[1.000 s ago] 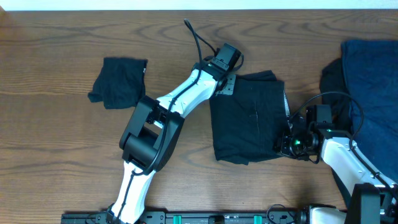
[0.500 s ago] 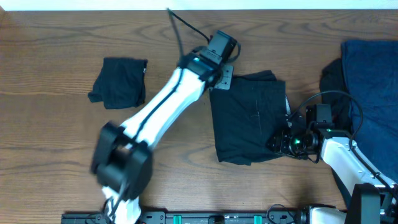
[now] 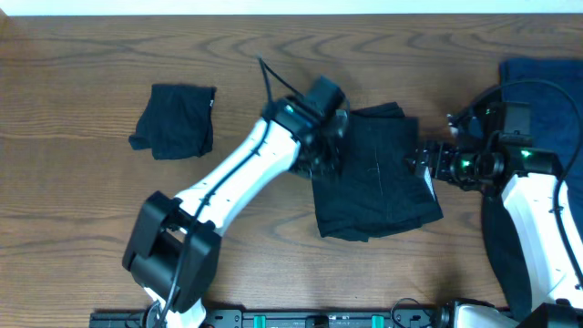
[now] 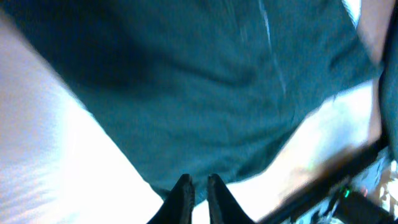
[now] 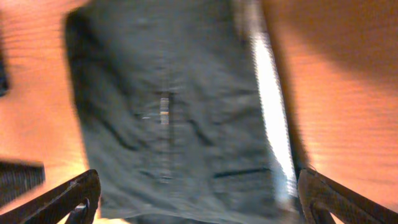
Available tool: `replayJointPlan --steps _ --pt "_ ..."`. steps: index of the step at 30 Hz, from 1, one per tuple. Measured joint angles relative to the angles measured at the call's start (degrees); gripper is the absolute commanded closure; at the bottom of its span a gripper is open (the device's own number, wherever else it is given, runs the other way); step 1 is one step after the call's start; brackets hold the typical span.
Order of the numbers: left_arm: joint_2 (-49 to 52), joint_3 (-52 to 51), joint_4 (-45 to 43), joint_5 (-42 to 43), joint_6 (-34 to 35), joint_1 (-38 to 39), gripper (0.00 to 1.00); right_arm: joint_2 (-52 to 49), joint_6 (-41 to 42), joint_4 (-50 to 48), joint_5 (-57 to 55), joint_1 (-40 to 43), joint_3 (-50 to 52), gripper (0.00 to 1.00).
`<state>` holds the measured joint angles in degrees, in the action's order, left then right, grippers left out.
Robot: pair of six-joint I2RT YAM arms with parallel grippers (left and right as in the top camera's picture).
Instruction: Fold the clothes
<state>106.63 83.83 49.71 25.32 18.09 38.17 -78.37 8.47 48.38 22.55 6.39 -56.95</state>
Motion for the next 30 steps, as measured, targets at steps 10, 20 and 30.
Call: replayJointPlan --steps 10,20,30 --pt "0.15 -8.57 -4.50 3.37 1.60 6.16 0.90 0.00 -0.02 0.98 -10.69 0.44 0.07 0.01" --pt "0.55 -13.84 -14.23 3.48 5.86 6.10 0.90 0.00 -0.02 0.81 -13.03 0.44 0.07 0.01" --pt "1.55 -15.41 -16.09 2.71 9.55 6.10 0.89 0.00 -0.02 0.81 -13.33 0.44 0.07 0.01"
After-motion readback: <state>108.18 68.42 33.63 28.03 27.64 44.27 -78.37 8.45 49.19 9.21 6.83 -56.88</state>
